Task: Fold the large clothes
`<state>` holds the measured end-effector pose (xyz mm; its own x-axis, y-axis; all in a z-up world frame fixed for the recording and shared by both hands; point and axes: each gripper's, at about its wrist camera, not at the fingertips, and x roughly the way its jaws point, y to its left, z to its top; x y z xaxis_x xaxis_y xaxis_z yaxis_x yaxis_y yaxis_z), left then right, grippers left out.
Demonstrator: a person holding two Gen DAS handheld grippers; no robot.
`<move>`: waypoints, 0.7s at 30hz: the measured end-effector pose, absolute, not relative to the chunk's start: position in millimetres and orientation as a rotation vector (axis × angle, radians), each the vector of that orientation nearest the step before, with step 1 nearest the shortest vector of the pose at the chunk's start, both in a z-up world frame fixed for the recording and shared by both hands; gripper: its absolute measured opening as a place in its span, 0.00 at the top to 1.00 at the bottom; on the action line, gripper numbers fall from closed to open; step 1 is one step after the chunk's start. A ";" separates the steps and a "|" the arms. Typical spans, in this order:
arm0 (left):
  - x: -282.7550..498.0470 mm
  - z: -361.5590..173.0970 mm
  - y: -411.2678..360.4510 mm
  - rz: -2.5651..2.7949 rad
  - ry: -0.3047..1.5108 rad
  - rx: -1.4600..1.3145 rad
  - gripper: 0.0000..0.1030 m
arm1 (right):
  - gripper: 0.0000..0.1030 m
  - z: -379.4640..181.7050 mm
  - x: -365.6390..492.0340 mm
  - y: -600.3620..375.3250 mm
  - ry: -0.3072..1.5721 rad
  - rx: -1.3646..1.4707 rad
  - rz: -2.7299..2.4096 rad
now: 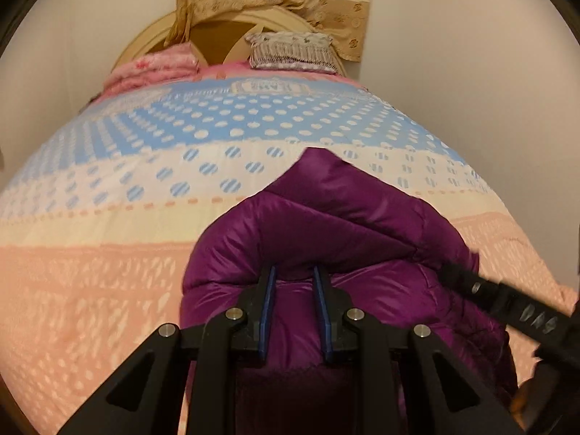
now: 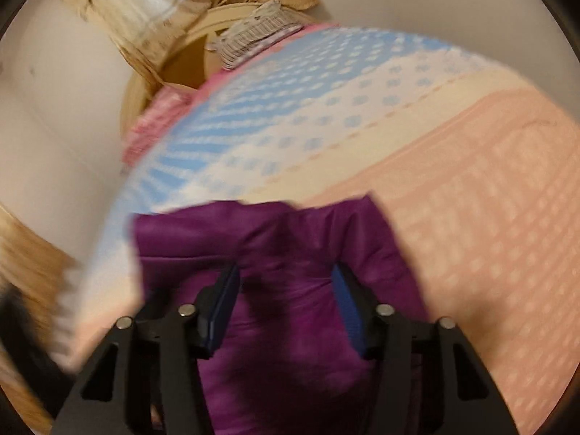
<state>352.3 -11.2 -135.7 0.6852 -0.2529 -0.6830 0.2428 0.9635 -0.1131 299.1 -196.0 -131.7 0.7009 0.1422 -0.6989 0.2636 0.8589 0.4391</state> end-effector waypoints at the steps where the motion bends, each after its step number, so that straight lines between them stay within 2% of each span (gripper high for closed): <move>1: 354.7 -139.1 -14.5 -0.268 0.773 -0.003 0.79 | 0.51 -138.1 301.1 -201.2 0.812 0.529 -0.075; 7: 359.1 -151.5 -34.9 -0.214 0.746 0.076 0.79 | 0.50 -158.0 310.0 -198.0 0.798 0.325 -0.080; 21: 370.2 -163.9 -34.2 -0.232 0.784 0.036 0.79 | 0.48 -178.2 316.3 -207.4 0.796 0.338 -0.057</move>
<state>370.2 -34.2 -163.9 0.6841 -0.1935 -0.7033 0.2202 0.9740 -0.0538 316.3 -207.4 -178.2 0.7011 0.0758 -0.7090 0.1768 0.9448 0.2759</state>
